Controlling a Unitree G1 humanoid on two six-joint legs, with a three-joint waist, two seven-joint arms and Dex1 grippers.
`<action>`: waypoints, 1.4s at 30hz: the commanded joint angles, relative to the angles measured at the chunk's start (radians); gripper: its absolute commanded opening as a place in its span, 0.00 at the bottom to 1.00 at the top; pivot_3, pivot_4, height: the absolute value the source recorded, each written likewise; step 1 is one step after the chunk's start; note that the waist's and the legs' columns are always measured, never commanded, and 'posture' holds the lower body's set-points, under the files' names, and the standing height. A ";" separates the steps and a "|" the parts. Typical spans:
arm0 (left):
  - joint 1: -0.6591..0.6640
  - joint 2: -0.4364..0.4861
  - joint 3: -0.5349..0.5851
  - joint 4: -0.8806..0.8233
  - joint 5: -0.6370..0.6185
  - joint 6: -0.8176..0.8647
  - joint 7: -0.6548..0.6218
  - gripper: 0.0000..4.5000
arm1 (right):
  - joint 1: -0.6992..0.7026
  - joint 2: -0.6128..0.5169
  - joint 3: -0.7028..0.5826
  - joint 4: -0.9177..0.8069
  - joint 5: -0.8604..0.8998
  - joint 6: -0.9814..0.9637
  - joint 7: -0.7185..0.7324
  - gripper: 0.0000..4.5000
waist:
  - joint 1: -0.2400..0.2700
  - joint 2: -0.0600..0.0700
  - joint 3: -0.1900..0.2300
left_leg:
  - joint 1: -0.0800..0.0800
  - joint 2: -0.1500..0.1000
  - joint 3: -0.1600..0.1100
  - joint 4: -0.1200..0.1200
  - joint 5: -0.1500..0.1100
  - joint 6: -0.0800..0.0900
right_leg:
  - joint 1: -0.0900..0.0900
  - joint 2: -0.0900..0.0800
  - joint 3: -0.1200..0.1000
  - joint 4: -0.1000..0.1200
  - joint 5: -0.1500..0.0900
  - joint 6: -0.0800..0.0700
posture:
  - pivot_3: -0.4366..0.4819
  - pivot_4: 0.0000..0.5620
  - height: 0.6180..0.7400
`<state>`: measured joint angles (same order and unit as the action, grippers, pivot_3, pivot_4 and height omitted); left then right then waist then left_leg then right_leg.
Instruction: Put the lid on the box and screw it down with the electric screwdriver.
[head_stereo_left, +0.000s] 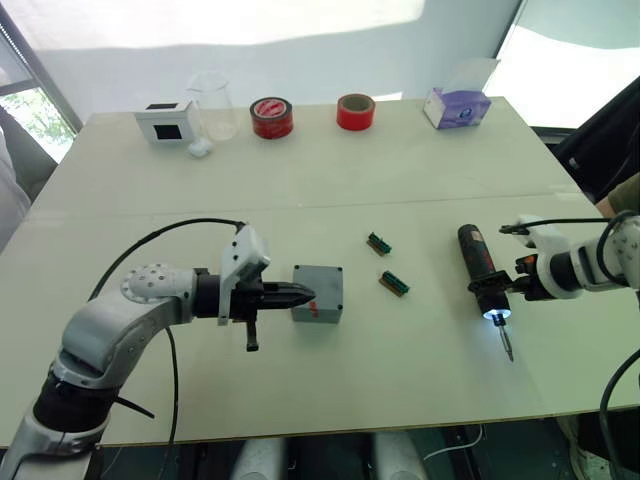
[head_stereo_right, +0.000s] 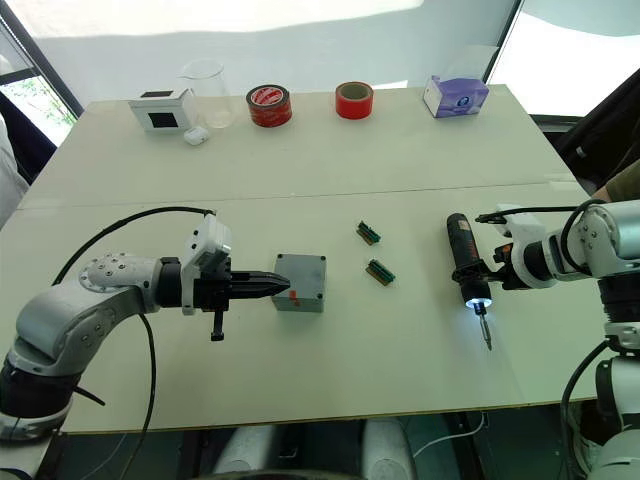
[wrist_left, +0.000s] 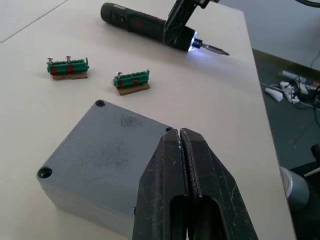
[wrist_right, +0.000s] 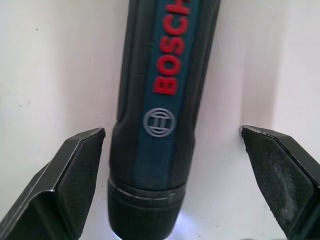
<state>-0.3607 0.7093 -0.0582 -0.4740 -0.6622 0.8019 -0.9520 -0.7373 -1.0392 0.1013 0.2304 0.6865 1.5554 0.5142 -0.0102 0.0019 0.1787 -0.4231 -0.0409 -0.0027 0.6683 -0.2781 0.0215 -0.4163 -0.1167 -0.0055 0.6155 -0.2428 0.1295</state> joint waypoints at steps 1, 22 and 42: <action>-0.006 0.020 0.048 0.004 -0.012 -0.014 0.001 0.00 | -0.042 -0.021 0.002 -0.050 -0.052 -0.071 0.041 0.99 | -0.001 0.000 0.000 | 0.000 0.000 0.000 0.000 0.000 0.000 | 0.000 0.000 0.000 0.000 0.000 0.000 | 0.48 0.27 1.00; -0.002 0.031 -0.020 0.205 0.196 -0.175 0.022 0.00 | 0.199 0.044 0.050 -0.797 -0.101 -0.607 0.358 0.99 | 0.006 -0.001 0.000 | -0.001 0.000 0.000 0.001 0.001 -0.002 | -0.003 -0.001 0.000 0.003 0.000 0.000 | 0.48 0.27 1.00; -0.051 -0.058 -0.159 0.329 0.377 -0.286 0.017 0.00 | 0.255 0.285 0.191 -0.813 -0.100 -0.428 0.236 0.99 | 0.003 -0.002 0.000 | -0.001 -0.001 -0.001 0.001 0.002 -0.004 | -0.004 0.000 0.000 0.006 0.000 0.000 | 0.48 0.27 1.00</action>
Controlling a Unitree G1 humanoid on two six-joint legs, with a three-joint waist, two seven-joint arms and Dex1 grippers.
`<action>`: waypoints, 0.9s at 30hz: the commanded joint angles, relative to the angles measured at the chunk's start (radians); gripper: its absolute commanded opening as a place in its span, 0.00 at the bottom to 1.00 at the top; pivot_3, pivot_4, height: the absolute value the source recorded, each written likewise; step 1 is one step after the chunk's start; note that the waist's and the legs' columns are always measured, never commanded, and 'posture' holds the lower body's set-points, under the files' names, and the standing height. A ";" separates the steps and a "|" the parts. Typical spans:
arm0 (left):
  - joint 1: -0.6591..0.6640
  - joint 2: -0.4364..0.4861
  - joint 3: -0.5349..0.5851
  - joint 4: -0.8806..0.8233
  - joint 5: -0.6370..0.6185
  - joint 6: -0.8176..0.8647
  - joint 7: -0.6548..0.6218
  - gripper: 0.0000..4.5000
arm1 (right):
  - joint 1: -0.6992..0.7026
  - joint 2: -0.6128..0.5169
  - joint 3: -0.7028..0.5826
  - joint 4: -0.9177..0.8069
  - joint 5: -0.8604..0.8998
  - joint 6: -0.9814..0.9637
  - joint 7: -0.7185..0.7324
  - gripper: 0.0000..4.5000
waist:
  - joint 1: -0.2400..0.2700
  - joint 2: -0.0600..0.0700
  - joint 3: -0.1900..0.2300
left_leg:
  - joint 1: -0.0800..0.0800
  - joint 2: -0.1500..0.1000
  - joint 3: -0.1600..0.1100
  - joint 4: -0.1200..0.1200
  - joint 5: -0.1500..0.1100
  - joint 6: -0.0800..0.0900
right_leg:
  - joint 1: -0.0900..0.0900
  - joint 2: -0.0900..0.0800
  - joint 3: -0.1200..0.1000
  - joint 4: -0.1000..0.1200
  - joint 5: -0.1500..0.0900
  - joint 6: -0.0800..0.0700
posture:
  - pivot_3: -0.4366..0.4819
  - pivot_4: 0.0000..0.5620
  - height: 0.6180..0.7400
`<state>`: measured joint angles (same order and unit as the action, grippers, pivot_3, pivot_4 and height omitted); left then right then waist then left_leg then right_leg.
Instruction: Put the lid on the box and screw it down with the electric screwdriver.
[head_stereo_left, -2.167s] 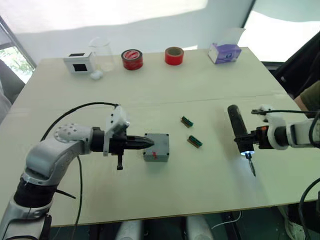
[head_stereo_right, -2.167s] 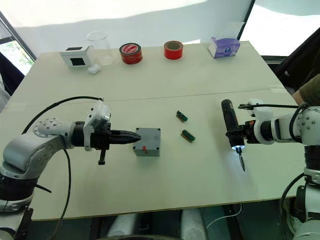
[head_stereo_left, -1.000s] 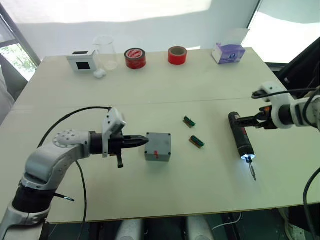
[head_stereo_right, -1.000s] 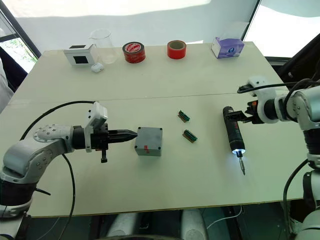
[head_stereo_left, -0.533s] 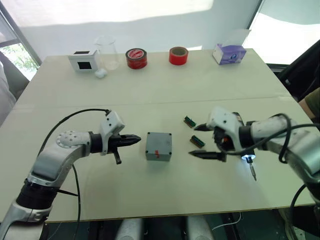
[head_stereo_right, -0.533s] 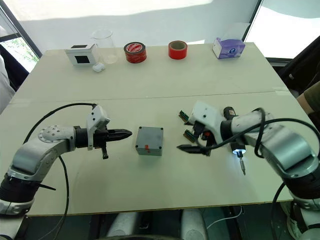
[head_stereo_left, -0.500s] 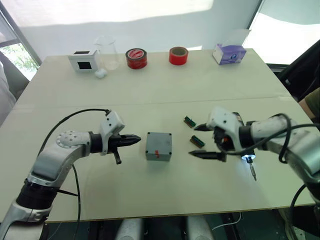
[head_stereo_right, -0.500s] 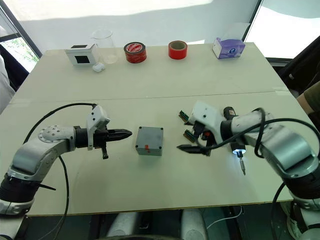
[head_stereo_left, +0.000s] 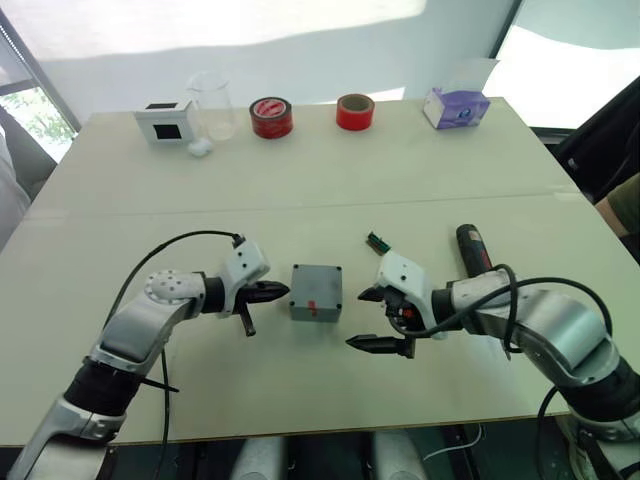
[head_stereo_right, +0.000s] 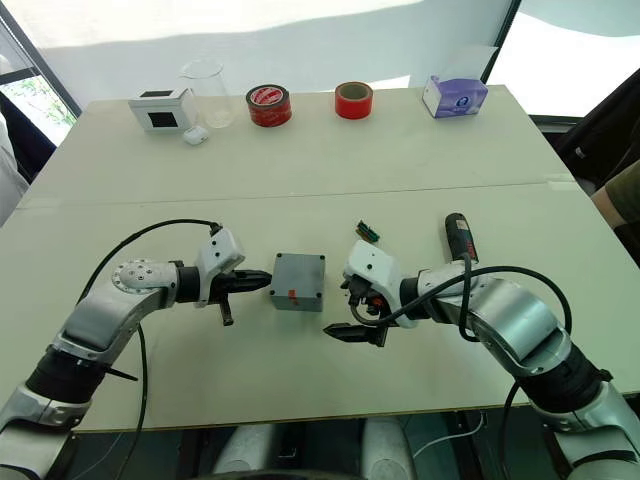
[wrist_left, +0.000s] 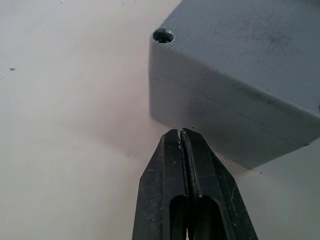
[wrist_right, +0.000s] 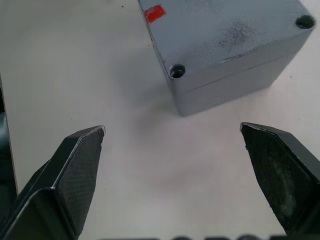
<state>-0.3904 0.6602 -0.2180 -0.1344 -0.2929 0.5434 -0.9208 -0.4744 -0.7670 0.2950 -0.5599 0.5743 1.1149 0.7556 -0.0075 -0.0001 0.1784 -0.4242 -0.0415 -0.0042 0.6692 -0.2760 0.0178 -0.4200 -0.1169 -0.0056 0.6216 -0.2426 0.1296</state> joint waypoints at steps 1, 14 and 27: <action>-0.027 -0.014 -0.002 -0.004 0.012 -0.032 -0.017 0.00 | -0.007 0.020 -0.004 -0.026 0.018 0.021 -0.006 0.99 | 0.000 0.000 0.000 | 0.000 0.000 0.000 0.000 0.000 0.000 | 0.000 0.000 0.000 0.000 0.000 0.000 | 0.48 0.27 1.00; -0.100 -0.043 0.043 0.135 0.059 -0.099 -0.026 0.00 | 0.006 0.063 -0.134 -0.087 0.168 0.143 -0.030 0.99 | 0.007 -0.001 0.000 | 0.000 0.000 -0.001 0.008 -0.001 0.001 | 0.000 0.000 0.000 0.007 0.000 0.000 | 0.48 0.27 1.00; 0.085 0.057 0.071 -0.108 -0.047 0.062 -0.109 0.00 | -0.094 -0.064 0.060 0.206 -0.195 -0.323 0.114 0.99 | 0.012 -0.001 0.000 | -0.001 0.000 0.000 0.012 -0.001 0.002 | 0.000 0.000 0.000 0.009 0.000 0.000 | 0.48 0.27 1.00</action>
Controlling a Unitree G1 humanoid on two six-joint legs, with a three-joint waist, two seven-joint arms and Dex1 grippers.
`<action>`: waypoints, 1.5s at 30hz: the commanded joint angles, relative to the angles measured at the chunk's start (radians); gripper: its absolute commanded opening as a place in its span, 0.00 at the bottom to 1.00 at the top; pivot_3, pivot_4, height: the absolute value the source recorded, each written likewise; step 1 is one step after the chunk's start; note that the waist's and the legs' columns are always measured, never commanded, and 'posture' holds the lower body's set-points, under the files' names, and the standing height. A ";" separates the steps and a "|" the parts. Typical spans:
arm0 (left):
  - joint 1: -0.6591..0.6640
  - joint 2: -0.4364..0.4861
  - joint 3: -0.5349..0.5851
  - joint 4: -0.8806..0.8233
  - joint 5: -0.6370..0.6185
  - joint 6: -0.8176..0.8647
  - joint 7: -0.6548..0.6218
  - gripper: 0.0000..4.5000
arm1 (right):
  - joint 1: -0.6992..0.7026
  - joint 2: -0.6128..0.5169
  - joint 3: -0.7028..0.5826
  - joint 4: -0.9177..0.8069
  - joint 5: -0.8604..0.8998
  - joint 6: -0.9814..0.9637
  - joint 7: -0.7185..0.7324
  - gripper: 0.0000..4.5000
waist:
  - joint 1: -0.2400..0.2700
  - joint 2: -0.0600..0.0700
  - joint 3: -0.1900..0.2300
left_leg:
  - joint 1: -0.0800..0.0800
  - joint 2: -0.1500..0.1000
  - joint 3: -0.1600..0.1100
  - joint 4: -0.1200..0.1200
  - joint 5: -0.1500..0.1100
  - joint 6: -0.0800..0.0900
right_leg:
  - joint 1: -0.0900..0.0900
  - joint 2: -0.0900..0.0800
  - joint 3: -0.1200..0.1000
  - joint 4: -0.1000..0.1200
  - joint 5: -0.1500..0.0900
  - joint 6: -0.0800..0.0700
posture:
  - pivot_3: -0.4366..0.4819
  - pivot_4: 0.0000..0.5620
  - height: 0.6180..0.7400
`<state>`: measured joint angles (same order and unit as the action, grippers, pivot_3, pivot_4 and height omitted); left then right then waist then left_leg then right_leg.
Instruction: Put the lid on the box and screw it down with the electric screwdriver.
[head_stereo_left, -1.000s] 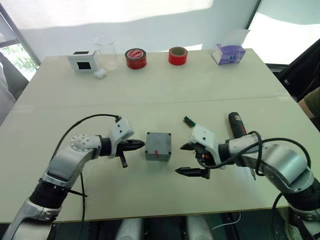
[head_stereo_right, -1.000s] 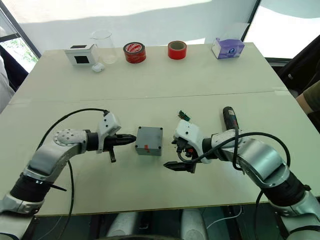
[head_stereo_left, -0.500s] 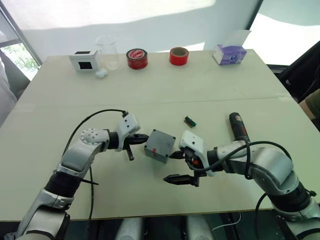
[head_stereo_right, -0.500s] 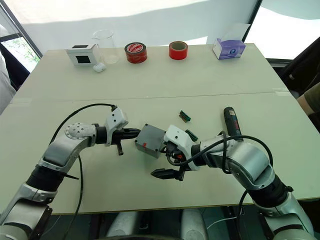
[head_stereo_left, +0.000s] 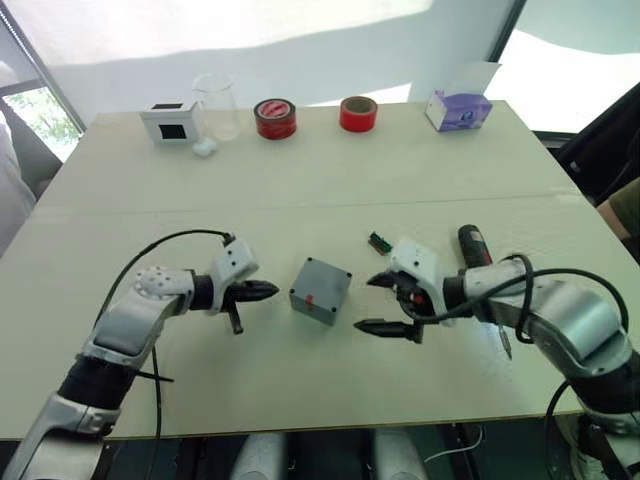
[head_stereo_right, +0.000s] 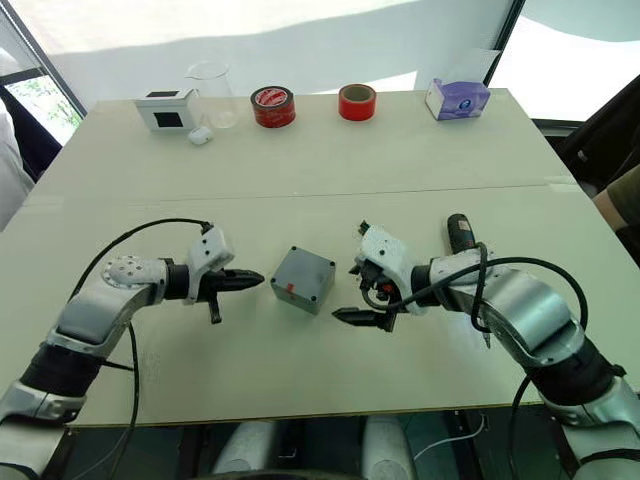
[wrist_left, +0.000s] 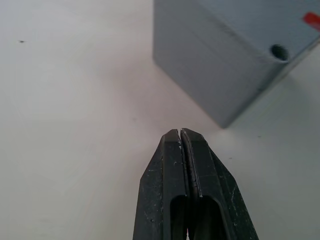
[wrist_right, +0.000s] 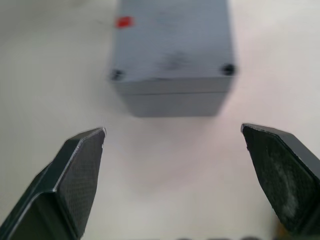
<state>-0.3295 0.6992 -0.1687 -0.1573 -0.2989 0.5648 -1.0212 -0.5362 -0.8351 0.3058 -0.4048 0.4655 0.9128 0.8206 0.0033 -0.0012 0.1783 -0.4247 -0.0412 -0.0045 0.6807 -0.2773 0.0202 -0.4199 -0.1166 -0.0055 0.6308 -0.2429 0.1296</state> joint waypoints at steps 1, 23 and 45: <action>0.033 0.014 0.020 -0.102 -0.047 0.052 -0.003 0.00 | -0.041 0.013 0.067 0.076 -0.109 -0.150 0.063 0.99 | 0.003 0.000 0.000 | 0.000 0.000 0.000 0.000 0.000 0.000 | 0.000 0.000 0.000 0.000 0.000 0.000 | 0.48 0.27 1.00; -0.013 -0.083 0.010 -0.070 -0.030 0.043 0.115 0.00 | 0.039 0.097 0.044 -0.043 -0.096 -0.079 0.147 0.99 | 0.008 0.000 0.000 | 0.000 0.000 0.000 0.001 0.000 0.000 | 0.000 0.000 0.000 0.000 0.000 0.000 | 0.48 0.27 1.00; -0.062 -0.090 0.001 -0.015 -0.007 -0.004 0.092 0.00 | 0.090 0.090 -0.033 -0.123 -0.055 0.012 0.073 0.99 | 0.009 0.000 0.000 | 0.000 0.000 -0.001 0.001 0.000 0.000 | 0.001 0.000 0.000 0.000 0.000 0.000 | 0.48 0.27 1.00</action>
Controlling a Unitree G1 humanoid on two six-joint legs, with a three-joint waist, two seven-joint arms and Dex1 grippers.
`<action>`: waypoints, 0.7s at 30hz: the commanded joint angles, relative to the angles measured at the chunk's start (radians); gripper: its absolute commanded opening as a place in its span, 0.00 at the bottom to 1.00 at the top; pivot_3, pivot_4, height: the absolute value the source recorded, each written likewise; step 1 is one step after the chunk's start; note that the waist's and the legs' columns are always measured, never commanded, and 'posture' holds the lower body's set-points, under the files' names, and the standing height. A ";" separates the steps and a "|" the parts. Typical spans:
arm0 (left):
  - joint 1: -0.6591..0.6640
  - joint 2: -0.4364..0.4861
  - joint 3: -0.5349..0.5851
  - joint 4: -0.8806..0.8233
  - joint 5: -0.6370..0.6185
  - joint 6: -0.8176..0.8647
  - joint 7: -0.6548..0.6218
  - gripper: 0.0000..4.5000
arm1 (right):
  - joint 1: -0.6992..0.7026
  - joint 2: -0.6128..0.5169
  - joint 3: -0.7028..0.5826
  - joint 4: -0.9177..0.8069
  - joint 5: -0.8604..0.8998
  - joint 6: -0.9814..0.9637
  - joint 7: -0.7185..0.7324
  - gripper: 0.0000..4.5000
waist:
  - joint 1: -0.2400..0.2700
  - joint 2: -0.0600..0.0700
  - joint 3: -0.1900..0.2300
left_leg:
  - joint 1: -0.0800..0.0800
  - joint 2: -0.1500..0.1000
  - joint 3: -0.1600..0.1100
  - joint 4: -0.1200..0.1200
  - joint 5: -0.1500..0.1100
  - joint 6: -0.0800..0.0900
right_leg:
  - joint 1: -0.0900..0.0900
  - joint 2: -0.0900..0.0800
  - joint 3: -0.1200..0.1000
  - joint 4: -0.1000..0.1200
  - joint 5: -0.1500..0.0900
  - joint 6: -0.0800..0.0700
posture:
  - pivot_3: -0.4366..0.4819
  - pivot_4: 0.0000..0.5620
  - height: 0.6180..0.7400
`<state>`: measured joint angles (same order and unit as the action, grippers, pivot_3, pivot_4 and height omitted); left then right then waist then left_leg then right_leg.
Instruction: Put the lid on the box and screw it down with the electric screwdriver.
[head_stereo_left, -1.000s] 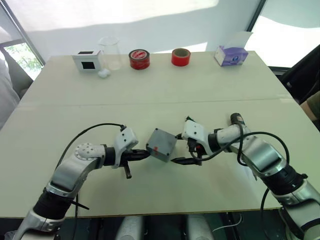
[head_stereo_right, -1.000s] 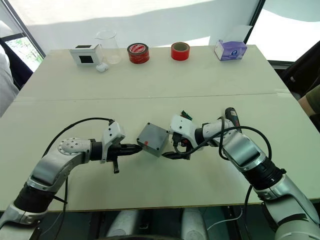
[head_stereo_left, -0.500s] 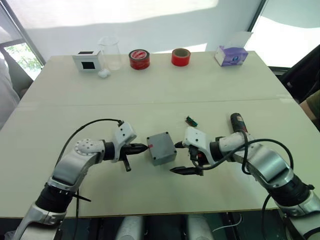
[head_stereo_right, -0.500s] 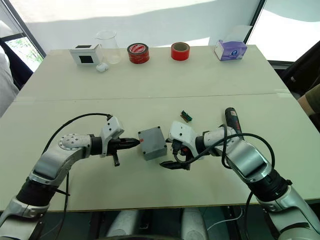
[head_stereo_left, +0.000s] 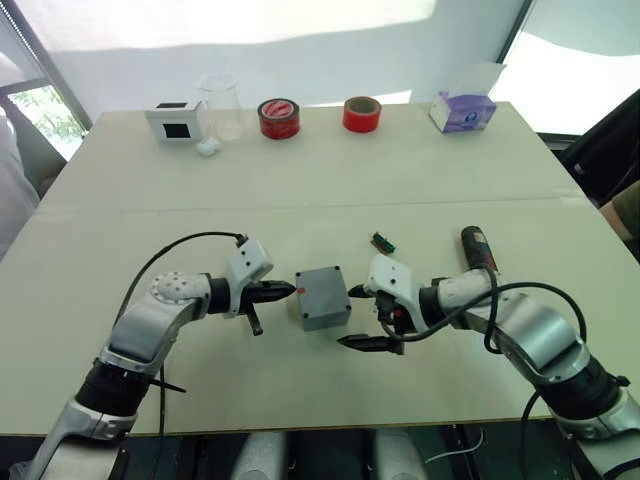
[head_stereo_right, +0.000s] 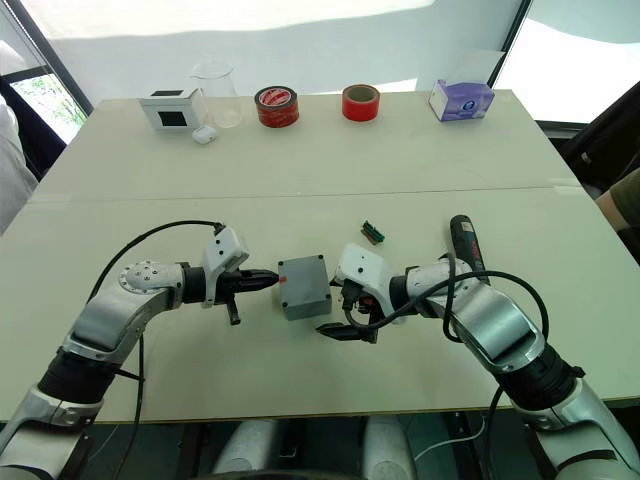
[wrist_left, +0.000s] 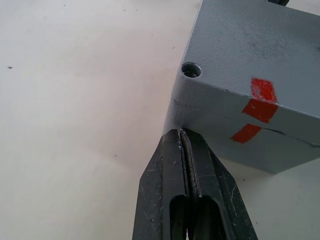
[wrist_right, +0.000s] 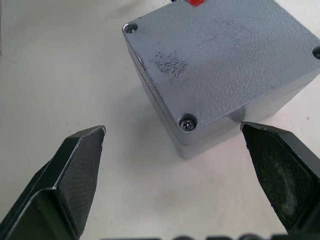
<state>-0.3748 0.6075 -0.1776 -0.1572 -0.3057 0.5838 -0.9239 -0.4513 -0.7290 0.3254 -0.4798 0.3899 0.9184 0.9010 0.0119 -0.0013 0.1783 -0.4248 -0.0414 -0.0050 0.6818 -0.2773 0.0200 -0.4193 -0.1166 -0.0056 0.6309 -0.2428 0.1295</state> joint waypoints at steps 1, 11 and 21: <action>-0.016 0.001 0.015 -0.014 0.002 -0.028 -0.002 0.00 | 0.013 -0.026 -0.078 -0.054 0.026 0.014 -0.014 0.99 | 0.001 0.000 0.000 | 0.000 0.000 0.000 0.000 0.000 0.000 | 0.000 0.000 0.000 0.000 0.000 0.000 | 0.48 0.27 1.00; -0.036 -0.011 0.010 0.013 0.009 -0.054 -0.003 0.00 | 0.097 -0.068 -0.337 -0.064 0.114 0.096 -0.076 0.99 | 0.001 0.000 0.000 | 0.000 0.000 0.000 0.000 0.000 0.000 | 0.000 0.000 0.000 0.000 0.000 0.000 | 0.48 0.27 1.00; -0.089 -0.035 0.011 0.080 0.022 -0.093 -0.008 0.00 | 0.142 -0.040 -0.363 0.050 0.043 0.021 -0.197 0.99 | -0.001 0.000 0.000 | 0.000 0.000 0.000 0.000 0.000 0.000 | 0.000 0.000 0.000 0.000 0.000 0.000 | 0.48 0.27 1.00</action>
<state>-0.4492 0.5739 -0.1782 -0.0766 -0.2847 0.5111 -0.9252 -0.3084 -0.7751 -0.0266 -0.4247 0.4449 0.9690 0.7206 0.0112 -0.0016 0.1781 -0.4248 -0.0414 -0.0049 0.6820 -0.2773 0.0201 -0.4189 -0.1167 -0.0057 0.6309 -0.2428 0.1296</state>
